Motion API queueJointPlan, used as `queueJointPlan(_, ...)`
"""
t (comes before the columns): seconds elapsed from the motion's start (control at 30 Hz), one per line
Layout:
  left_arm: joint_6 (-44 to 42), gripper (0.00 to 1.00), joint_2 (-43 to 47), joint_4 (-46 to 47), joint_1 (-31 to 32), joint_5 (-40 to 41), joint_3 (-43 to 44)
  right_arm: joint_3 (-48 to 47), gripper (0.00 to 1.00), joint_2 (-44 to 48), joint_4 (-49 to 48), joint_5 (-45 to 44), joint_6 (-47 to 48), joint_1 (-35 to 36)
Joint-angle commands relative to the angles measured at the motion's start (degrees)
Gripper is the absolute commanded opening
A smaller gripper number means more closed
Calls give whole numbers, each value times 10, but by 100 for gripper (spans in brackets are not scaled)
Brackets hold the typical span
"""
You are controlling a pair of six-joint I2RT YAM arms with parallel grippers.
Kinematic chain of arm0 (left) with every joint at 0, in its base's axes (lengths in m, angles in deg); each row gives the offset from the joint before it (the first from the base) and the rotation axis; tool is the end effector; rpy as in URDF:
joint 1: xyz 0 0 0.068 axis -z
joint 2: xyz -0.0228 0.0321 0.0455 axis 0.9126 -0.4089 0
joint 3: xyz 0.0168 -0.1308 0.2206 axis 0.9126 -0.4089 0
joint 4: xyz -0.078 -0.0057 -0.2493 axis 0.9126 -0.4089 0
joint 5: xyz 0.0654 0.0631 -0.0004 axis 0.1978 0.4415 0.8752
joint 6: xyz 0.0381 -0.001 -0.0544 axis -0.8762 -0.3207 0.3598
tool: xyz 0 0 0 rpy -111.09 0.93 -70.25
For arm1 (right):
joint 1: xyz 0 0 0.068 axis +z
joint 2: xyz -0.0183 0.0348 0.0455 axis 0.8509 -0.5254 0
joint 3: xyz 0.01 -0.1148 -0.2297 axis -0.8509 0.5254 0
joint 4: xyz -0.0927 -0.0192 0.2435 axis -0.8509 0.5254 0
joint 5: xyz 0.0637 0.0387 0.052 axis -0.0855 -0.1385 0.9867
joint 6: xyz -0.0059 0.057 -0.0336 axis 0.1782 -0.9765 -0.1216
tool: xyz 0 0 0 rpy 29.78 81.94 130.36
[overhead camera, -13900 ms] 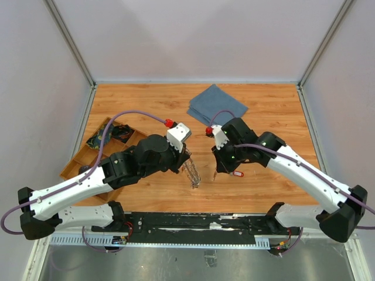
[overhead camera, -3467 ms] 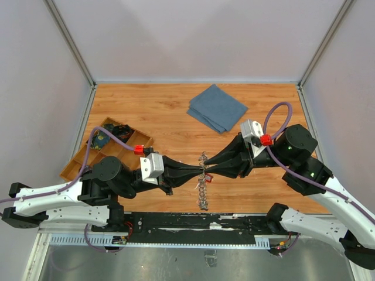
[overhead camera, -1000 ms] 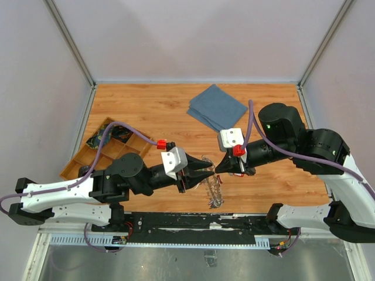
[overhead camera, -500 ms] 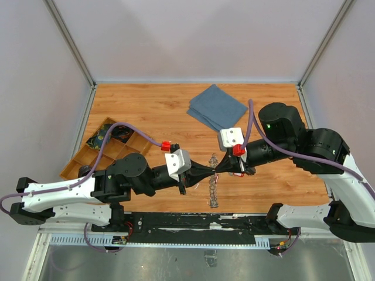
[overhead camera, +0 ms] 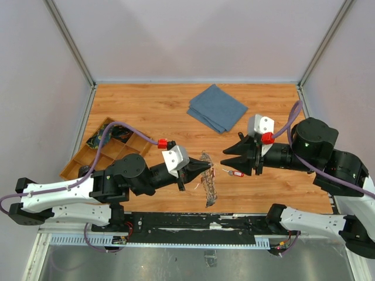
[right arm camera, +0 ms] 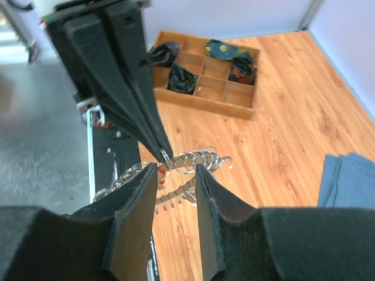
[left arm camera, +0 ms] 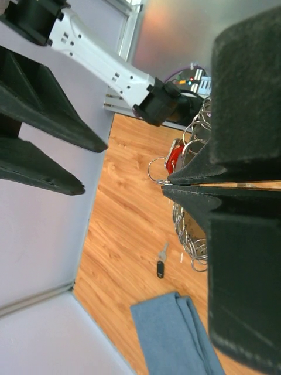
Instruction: Put the keys on the keyring
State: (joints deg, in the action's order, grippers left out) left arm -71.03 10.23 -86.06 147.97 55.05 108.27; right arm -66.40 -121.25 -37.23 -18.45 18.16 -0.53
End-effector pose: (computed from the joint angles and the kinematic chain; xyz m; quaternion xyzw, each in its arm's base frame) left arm 0.0438 -0.2281 0.4046 0.3957 0.5600 -0.4043 0.6053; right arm 0.0648 0.1416 0.4874 -0.5121 0.5511 0.4082 0.5171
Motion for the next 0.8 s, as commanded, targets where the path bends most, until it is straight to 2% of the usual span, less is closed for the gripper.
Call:
queueJointPlan(0.0, 3, 0, 15, 44, 4, 55, -4, 55, 33, 32, -104, -117, -190, 6)
queueJointPlan(0.27, -9, 0, 9, 49, 4, 91, -11, 87, 37, 29, -97, -140, -339, 6)
queueJointPlan(0.53, -16, 1, 29, 62, 4, 93, -23, 104, 36, 8, -87, -136, -388, 4)
queueJointPlan(0.77, -17, 1, 37, 63, 4, 91, -27, 105, 31, -1, -87, -126, -393, 3)
